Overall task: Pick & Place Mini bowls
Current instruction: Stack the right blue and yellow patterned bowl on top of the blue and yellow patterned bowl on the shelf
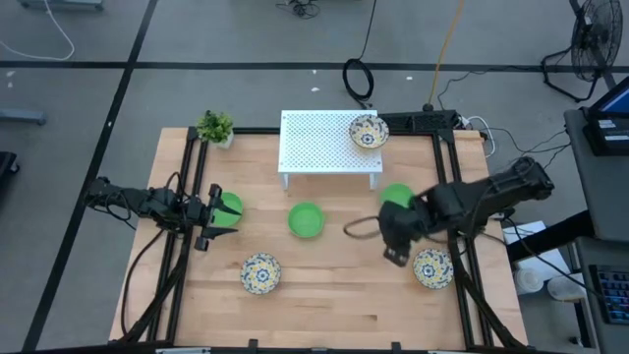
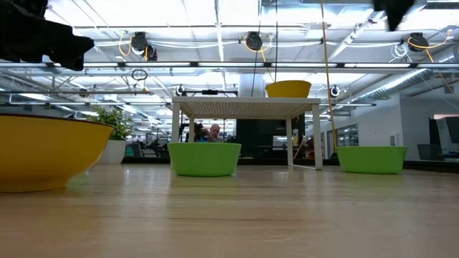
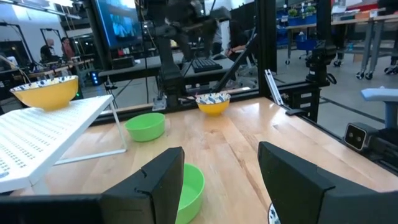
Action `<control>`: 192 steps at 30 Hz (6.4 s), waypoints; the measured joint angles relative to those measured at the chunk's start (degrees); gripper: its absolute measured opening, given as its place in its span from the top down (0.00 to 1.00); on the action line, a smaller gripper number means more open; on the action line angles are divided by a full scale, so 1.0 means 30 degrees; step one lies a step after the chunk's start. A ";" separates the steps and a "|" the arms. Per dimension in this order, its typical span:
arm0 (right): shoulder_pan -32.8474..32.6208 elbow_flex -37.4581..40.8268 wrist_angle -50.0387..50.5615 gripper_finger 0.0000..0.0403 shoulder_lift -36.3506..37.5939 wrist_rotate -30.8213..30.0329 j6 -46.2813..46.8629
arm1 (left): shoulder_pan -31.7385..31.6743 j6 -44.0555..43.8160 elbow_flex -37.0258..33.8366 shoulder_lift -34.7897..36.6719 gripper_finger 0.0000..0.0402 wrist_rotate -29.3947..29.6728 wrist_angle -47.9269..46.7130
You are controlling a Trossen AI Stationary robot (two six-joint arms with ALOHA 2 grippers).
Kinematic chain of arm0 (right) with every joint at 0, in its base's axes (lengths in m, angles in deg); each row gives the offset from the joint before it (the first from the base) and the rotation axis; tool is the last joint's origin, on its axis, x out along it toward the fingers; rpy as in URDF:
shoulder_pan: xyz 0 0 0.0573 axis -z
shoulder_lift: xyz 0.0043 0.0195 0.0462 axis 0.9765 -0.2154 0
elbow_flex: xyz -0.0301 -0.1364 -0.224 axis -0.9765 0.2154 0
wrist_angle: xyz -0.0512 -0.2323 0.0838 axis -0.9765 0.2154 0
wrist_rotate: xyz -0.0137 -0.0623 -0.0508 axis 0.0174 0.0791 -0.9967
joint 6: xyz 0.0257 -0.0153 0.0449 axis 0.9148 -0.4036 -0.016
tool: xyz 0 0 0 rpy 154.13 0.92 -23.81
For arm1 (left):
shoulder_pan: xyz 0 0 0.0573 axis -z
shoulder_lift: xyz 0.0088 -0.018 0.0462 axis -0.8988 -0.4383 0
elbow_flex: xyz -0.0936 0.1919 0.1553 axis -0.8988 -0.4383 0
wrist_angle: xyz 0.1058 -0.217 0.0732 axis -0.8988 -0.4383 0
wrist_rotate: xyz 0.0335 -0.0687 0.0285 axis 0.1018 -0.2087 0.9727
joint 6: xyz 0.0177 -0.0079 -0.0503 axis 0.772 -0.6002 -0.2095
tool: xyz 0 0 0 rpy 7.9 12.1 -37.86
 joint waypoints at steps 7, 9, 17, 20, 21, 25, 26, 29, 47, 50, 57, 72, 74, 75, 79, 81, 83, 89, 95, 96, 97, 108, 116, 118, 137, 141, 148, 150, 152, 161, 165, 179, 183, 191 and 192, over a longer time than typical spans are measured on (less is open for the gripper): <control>-0.2734 0.0029 0.0411 0.47 -0.0511 -0.0096 0.3584 | 0.0000 -0.0003 0.0000 0.0000 0.47 0.0001 -0.0034; -0.3454 0.0139 0.0344 0.48 -0.0577 -0.0567 0.4435 | -0.0004 0.0000 0.0003 0.0000 0.47 -0.0002 -0.0011; -0.5359 0.2986 0.0344 0.48 -0.0577 -0.0854 0.7810 | -0.0003 0.0003 0.0000 0.0000 0.47 0.0004 -0.0021; -0.5675 0.4509 -0.0147 0.48 -0.0577 -0.0394 0.8556 | -0.0006 0.0002 -0.0003 0.0000 0.47 -0.0002 -0.0020; -0.5786 0.4977 -0.0440 0.48 -0.0577 -0.0241 0.8819 | -0.0006 0.0003 0.0001 0.0000 0.47 0.0003 -0.0024; -0.5925 0.6838 -0.2150 0.48 -0.0577 0.0911 0.9355 | -0.0004 -0.0003 -0.0003 0.0000 0.47 0.0004 -0.0027; -0.5925 0.7220 -0.2664 0.48 -0.0577 0.1161 0.9377 | 0.0000 -0.0003 -0.0003 0.0000 0.47 0.0004 -0.0020; -0.5903 0.8284 -0.4210 0.48 -0.0577 0.1907 0.9389 | -0.0001 0.0000 0.0004 0.0000 0.47 0.0004 -0.0017; -0.5883 1.2729 -0.9664 0.48 -0.0577 0.2102 1.0331 | -0.0005 0.0002 0.0004 0.0000 0.47 0.0004 -0.0020; -0.5888 1.2764 -0.9642 0.48 -0.0577 0.2105 1.0322 | -0.0005 -0.0003 -0.0003 0.0000 0.47 0.0004 -0.0020; -0.5888 1.2764 -0.9637 0.48 -0.0577 0.2110 1.0327 | -0.0002 0.0002 -0.0002 0.0000 0.47 0.0004 -0.0020; -0.5888 1.2764 -0.9625 0.48 -0.0577 0.2117 1.0701 | -0.0002 -0.0003 0.0004 0.0000 0.47 0.0004 -0.0020; -0.5888 1.2764 -0.9623 0.48 -0.0577 0.2117 1.0696 | -0.0003 0.0000 0.0001 0.0000 0.47 0.0004 -0.0020; -0.5888 1.2764 -0.9623 0.48 -0.0577 0.2117 1.0703 | 0.0000 0.0000 0.0004 0.0000 0.47 0.0004 -0.0020; -0.5888 1.2764 -0.9623 0.48 -0.0577 0.2124 1.0696 | -0.0003 0.0001 0.0001 0.0000 0.47 0.0004 -0.0020; -0.5888 1.2764 -0.9623 0.48 -0.0577 0.2119 1.0700 | -0.0002 0.0000 -0.0003 0.0000 0.47 0.0004 -0.0020; -0.5888 1.2764 -0.9623 0.48 -0.0577 0.2117 1.0703 | -0.0003 0.0000 0.0000 0.0000 0.47 0.0004 -0.0020; -0.5888 1.2764 -0.9622 0.48 -0.0577 0.2124 1.0702 | -0.0004 0.0000 0.0001 0.0000 0.47 0.0004 -0.0023; -0.5888 1.2764 -0.9623 0.48 -0.0577 0.2124 1.0715 | 0.0000 0.0002 -0.0003 0.0000 0.47 0.0004 -0.0020; -0.5888 1.2764 -0.9623 0.48 -0.0577 0.2121 1.0769 | 0.0000 0.0002 -0.0001 0.0000 0.47 0.0004 -0.0020; -0.5888 1.2764 -0.9623 0.48 -0.0577 0.2124 1.0827 | 0.0000 0.0004 0.0003 0.0000 0.47 0.0004 -0.0020; -0.5881 1.2764 -0.9629 0.48 -0.0577 0.2124 1.0982 | 0.0000 -0.0001 -0.0001 0.0000 0.47 0.0004 -0.0020; -0.5874 1.2764 -0.9630 0.48 -0.0577 0.2124 1.1337 | -0.0007 0.0004 0.0004 0.0000 0.47 0.0004 -0.0020; -0.5874 1.2764 -0.9630 0.48 -0.0577 0.2124 1.1337 | 0.0000 -0.0003 0.0004 0.0000 0.47 0.0004 -0.0020; -0.5852 1.2764 -0.9674 0.48 -0.0577 0.2073 1.0508 | 0.0000 0.0001 0.0001 0.0000 0.47 0.0008 -0.0020; -0.5852 1.2764 -1.0009 0.48 -0.0577 0.2051 0.9808 | -0.0007 -0.0003 0.0004 0.0000 0.47 0.0011 -0.0020; -0.5852 1.2764 -1.0424 0.48 -0.0577 0.2044 0.9172 | -0.0003 0.0001 0.0004 0.0000 0.47 0.0011 -0.0020; -0.5852 1.2764 -1.0424 0.48 -0.0577 0.2005 0.9009 | -0.0002 -0.0003 0.0000 0.0000 0.47 0.0008 -0.0022; -0.5852 1.2764 -1.0417 0.48 -0.0577 0.1986 0.8962 | -0.0002 -0.0002 0.0004 0.0006 0.47 0.0004 -0.0021; -0.5852 1.2764 -1.0380 0.48 -0.0577 0.1540 0.8685 | -0.0005 -0.0003 0.0002 0.0003 0.47 0.0007 -0.0020; -0.5852 1.2764 -1.0403 0.48 -0.0577 0.1534 0.8685 | 0.0000 0.0004 0.0004 0.0007 0.47 0.0011 -0.0027; -0.5701 1.2764 -1.1570 0.48 -0.0577 0.2773 1.0798 | 0.0000 0.0002 0.0001 0.0002 0.47 0.0006 -0.0020; -0.5522 1.2764 -1.2525 0.48 -0.0573 0.2489 1.0849 | 0.0000 -0.0003 0.0004 0.0000 0.47 0.0011 -0.0027; -0.5211 1.2764 -1.3051 0.48 -0.0571 0.2382 1.1774 | 0.0000 -0.0003 0.0004 0.0007 0.47 0.0011 -0.0020; -0.5211 1.2764 -1.2782 0.48 -0.0570 0.2304 1.2160 | 0.0000 -0.0003 0.0004 0.0007 0.47 0.0011 -0.0020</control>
